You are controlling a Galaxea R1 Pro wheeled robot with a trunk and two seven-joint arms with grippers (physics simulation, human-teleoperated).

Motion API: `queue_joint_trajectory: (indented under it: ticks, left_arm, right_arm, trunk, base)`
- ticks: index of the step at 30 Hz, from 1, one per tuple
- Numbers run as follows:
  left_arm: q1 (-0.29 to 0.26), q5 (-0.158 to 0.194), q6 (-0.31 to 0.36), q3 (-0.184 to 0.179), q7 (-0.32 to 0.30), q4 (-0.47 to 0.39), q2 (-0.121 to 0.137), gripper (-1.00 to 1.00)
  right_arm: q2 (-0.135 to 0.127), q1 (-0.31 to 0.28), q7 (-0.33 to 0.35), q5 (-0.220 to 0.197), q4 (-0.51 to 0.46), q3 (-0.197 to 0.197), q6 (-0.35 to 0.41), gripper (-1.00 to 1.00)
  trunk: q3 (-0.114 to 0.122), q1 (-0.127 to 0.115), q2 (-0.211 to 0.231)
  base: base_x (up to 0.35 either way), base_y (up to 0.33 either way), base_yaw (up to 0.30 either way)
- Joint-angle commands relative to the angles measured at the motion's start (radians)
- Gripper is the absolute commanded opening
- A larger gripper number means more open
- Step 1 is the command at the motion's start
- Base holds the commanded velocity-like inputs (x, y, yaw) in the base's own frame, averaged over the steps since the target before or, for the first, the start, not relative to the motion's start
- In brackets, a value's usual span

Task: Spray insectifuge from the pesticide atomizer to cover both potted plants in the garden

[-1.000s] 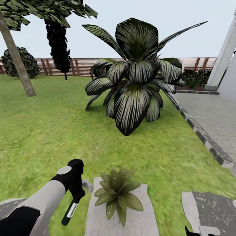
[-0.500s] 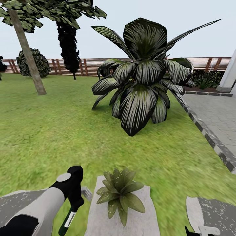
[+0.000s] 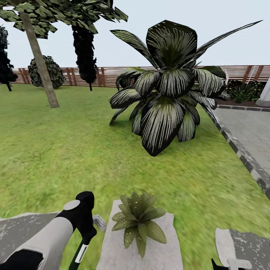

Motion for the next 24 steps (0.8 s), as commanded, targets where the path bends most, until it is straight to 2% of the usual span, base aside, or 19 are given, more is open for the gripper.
queue_joint_trajectory:
  ticks: [1,15,19,24]
  left_arm:
    - [0.000,-0.007,0.010,-0.004,-0.010,-0.001,0.000,-1.00]
    - [-0.002,-0.007,0.010,-0.007,-0.008,-0.004,0.000,-1.00]
    - [-0.002,-0.007,0.010,-0.007,-0.008,-0.004,0.000,-1.00]
    - [-0.002,-0.007,0.010,-0.007,-0.008,-0.005,0.001,-1.00]
  right_arm:
    - [0.000,-0.001,0.008,0.002,0.000,-0.009,-0.003,1.00]
    - [0.000,-0.001,0.008,0.002,-0.001,-0.009,-0.003,1.00]
    - [0.000,-0.001,0.008,0.002,-0.001,-0.009,-0.003,1.00]
    - [0.000,-0.001,0.008,0.002,-0.001,-0.009,-0.003,1.00]
  trunk:
    - [-0.001,0.000,0.000]
    - [-0.001,0.000,0.000]
    - [-0.001,0.000,0.000]
    - [-0.001,0.000,0.000]
  base:
    - [-0.120,-0.250,0.056]
    - [-0.043,-0.268,0.011]
    - [-0.005,-0.273,0.221]
    - [-0.183,-0.221,0.273]
